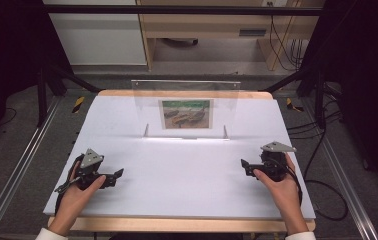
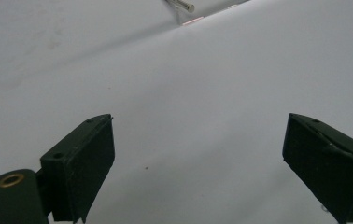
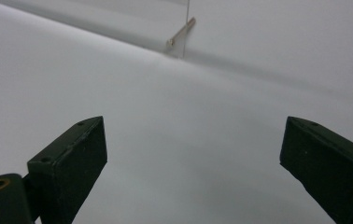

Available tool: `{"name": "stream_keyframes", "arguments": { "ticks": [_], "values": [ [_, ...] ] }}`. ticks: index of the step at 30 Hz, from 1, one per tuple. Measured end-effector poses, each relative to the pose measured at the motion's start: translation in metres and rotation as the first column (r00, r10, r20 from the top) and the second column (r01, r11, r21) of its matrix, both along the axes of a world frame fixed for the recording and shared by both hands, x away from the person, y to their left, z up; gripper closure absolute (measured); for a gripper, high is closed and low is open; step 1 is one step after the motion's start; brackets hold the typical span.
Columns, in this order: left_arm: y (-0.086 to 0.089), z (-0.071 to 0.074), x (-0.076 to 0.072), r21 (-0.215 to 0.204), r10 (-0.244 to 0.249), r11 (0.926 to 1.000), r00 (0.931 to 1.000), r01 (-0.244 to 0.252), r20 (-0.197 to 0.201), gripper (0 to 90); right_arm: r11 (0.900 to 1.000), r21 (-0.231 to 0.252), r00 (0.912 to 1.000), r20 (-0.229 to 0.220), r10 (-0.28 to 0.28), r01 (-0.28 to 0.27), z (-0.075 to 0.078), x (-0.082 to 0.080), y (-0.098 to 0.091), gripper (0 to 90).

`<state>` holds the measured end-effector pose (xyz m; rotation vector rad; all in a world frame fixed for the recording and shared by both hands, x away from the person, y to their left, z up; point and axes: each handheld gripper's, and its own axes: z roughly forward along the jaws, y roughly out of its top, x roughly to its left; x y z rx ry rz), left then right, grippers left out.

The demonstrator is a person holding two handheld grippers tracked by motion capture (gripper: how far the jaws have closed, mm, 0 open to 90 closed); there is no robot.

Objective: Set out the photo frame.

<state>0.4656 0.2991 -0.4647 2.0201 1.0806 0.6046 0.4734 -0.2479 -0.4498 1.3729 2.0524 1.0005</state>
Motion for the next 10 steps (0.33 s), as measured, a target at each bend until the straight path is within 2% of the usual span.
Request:
{"name": "stream_keyframes", "arguments": {
  "ticks": [3, 5, 10],
  "values": [
    [0.002, -0.002, 0.002, 0.016, 0.017, 0.9997, 0.9999, -0.017, -0.004, 9.1, 0.9994, -0.035, 0.9995, -0.032, -0.009, 0.008, -0.008, -0.008, -0.002, 7.9],
    [0.004, -0.004, 0.003, 0.025, 0.028, 0.9993, 0.9996, -0.028, -0.006, 9.1, 0.9991, -0.040, 0.9990, -0.042, -0.016, 0.014, -0.010, -0.012, -0.004, 7.7],
    [0.007, -0.004, 0.004, 0.024, 0.040, 0.9989, 0.9992, -0.040, -0.007, 9.2, 0.9993, -0.028, 0.9984, -0.050, -0.026, 0.024, -0.012, -0.018, -0.009, 7.0]
  ]
}}
